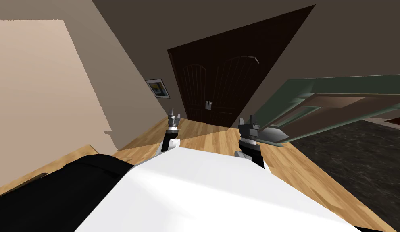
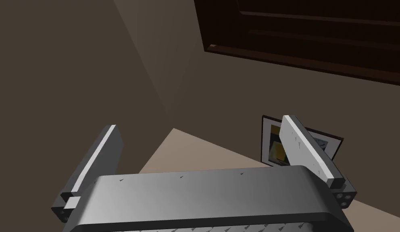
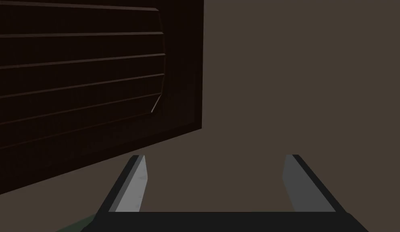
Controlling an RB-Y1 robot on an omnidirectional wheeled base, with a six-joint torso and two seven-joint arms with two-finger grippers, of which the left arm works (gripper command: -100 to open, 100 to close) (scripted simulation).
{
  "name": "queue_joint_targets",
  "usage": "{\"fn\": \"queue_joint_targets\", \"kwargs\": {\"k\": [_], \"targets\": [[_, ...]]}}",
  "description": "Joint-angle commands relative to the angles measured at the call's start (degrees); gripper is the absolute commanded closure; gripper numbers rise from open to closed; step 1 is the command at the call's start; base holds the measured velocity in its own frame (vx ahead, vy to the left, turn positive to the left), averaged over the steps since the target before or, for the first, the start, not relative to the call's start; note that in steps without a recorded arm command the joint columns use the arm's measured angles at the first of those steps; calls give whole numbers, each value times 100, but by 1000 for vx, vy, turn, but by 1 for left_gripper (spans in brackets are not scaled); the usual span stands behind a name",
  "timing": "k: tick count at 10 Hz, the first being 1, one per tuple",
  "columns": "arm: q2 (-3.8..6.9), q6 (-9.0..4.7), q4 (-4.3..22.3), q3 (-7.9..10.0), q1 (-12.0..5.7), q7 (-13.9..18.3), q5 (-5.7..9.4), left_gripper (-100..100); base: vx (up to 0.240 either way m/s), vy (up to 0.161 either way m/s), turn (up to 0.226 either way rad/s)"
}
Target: Pull the door open
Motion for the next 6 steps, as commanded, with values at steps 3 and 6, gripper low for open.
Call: {"fn": "queue_joint_targets", "kwargs": {"k": [3, 6], "targets": [[83, 29, 294, 1, -118, 6, 11, -100, 156, -14, -24], [168, 67, 666, 1, -268, 15, 25, -100, 191, -17, -34]]}}
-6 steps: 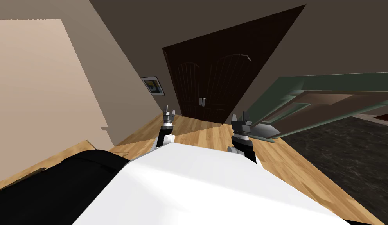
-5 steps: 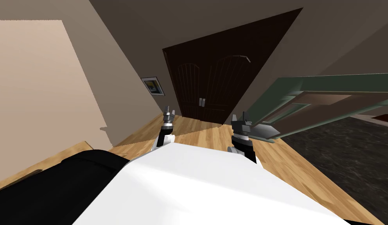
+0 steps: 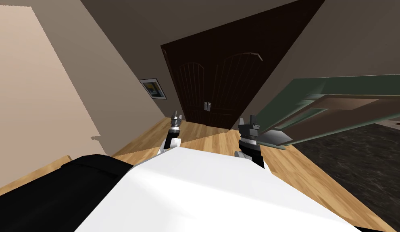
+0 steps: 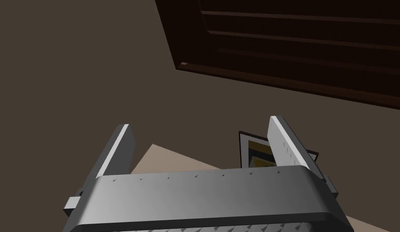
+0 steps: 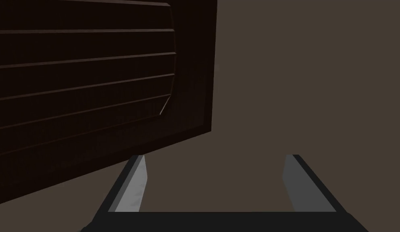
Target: Pull the door open
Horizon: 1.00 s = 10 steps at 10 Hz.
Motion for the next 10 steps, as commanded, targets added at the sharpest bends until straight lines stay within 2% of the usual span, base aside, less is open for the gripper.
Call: {"fn": "queue_joint_targets", "kwargs": {"k": [1, 5, 9, 10], "targets": [[18, -18, 164, -24, -31, -6, -4, -100, 161, -22, -28], [108, 30, 646, -24, -227, 5, 14, -100, 139, -29, -31], [167, 67, 1013, -26, -379, 13, 28, -100, 109, -22, -29], [195, 86, 1205, -27, -458, 17, 35, -100, 127, -18, -45]]}}
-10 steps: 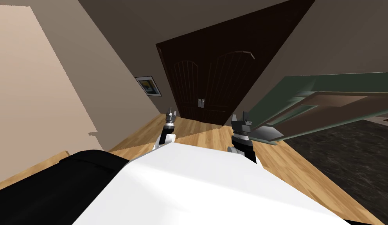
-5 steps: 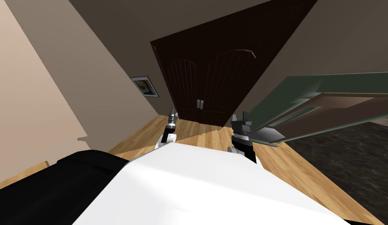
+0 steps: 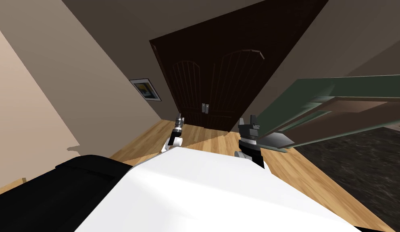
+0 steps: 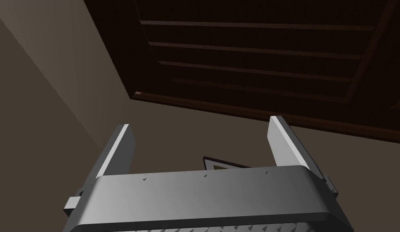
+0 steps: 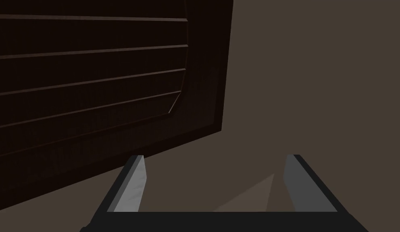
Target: Pull the door open
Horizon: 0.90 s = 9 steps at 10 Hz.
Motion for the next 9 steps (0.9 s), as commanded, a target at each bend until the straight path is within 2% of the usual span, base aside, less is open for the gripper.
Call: {"fn": "queue_joint_targets", "kwargs": {"k": [1, 3, 4, 9], "targets": [[3, -15, 193, -30, -30, -8, -5, -100, 148, -22, -43], [30, 4, 388, -31, -111, -4, 2, -100, 111, -22, -29], [56, 24, 589, -33, -196, 1, 10, -100, 135, -29, -53], [115, 74, 1092, -39, -409, 12, 28, -100, 114, -21, -33]]}}
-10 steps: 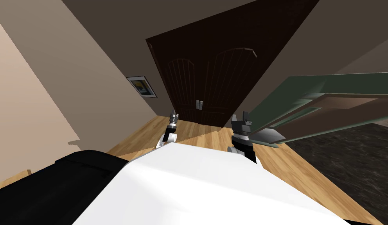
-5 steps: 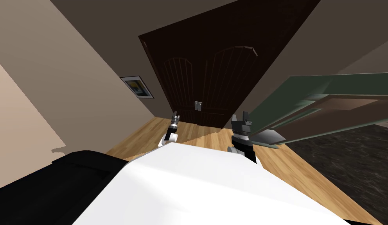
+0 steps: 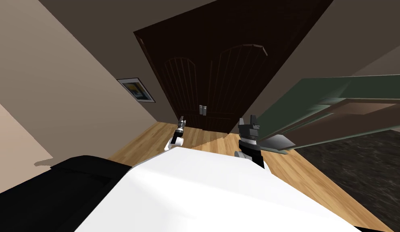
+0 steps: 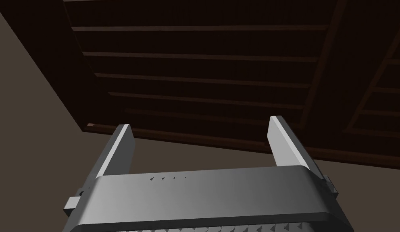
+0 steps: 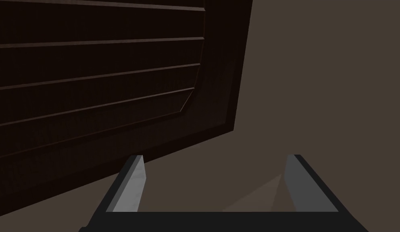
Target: Pull the door open
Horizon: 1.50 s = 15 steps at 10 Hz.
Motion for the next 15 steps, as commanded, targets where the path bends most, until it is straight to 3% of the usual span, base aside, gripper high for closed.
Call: {"fn": "queue_joint_targets", "kwargs": {"k": [1, 15], "targets": [[-2, 27, 199, -1, -121, -15, -2, -100, 86, -27, -35], [135, 182, 1774, -49, -832, 21, 52, -100, 128, -23, -42]]}}
